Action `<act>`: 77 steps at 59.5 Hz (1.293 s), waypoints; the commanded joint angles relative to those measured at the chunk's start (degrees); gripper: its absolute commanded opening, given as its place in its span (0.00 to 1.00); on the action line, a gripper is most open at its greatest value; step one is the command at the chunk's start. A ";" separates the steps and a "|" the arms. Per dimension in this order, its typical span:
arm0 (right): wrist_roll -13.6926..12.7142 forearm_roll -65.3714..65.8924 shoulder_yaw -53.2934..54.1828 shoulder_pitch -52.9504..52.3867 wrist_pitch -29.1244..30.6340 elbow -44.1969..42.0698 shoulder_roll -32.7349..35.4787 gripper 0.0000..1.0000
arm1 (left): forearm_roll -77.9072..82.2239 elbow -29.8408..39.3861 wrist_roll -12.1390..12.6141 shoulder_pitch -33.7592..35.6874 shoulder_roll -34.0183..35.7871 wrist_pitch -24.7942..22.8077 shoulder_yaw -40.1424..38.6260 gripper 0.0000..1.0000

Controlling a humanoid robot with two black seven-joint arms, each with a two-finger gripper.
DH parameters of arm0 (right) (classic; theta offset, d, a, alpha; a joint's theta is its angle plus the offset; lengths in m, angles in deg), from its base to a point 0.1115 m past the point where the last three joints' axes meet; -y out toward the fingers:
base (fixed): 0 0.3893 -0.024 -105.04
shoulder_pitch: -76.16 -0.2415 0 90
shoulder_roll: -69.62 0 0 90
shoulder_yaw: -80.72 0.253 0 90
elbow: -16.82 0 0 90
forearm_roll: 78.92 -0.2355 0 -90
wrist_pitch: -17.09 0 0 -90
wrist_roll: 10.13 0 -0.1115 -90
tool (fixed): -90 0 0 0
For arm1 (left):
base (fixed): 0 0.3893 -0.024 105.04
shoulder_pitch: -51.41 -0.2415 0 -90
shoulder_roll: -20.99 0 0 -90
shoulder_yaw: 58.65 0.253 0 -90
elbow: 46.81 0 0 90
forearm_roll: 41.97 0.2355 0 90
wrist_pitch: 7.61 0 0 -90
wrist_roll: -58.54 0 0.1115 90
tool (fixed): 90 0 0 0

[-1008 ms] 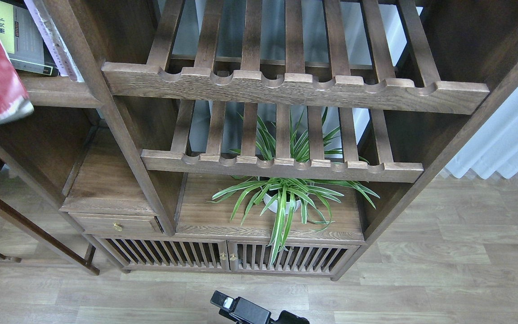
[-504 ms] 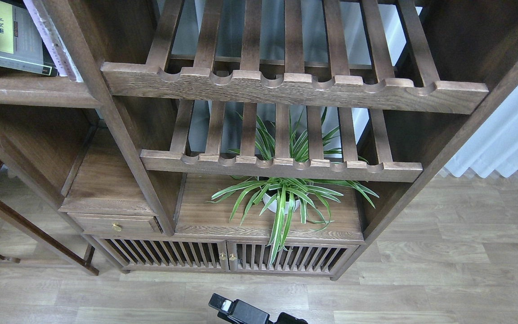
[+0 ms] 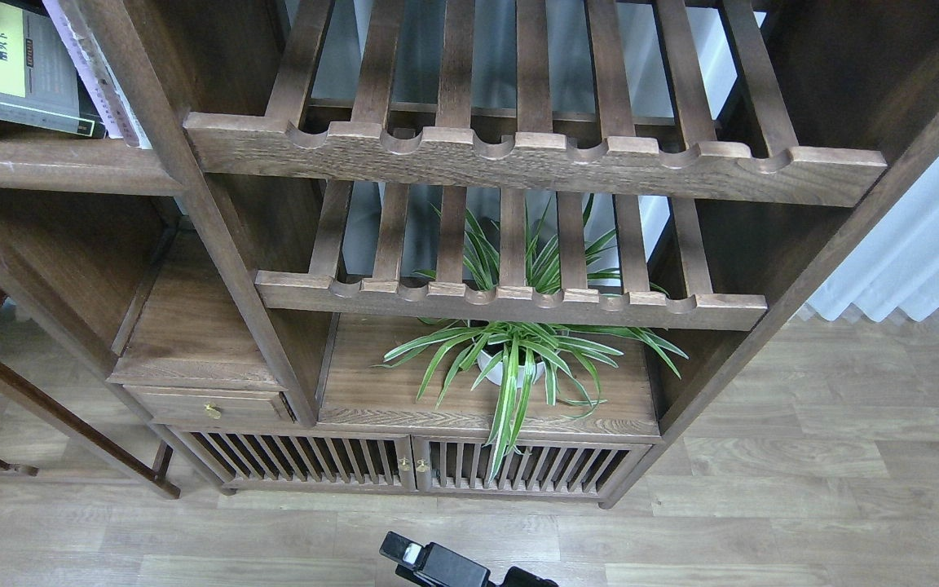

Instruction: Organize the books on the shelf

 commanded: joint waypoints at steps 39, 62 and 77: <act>0.09 0.00 0.02 0.01 0.00 0.09 0.00 0.98 | -2.44 -10.80 0.23 7.50 -3.81 0.01 9.86 0.43; 0.35 -0.17 0.46 -0.08 0.00 0.09 0.00 0.98 | -11.40 1.23 0.31 -5.32 -0.30 0.01 4.42 0.44; 0.35 -0.44 0.55 -0.17 0.00 0.18 0.00 0.98 | -17.12 10.20 0.40 -17.54 0.41 0.01 -1.56 0.44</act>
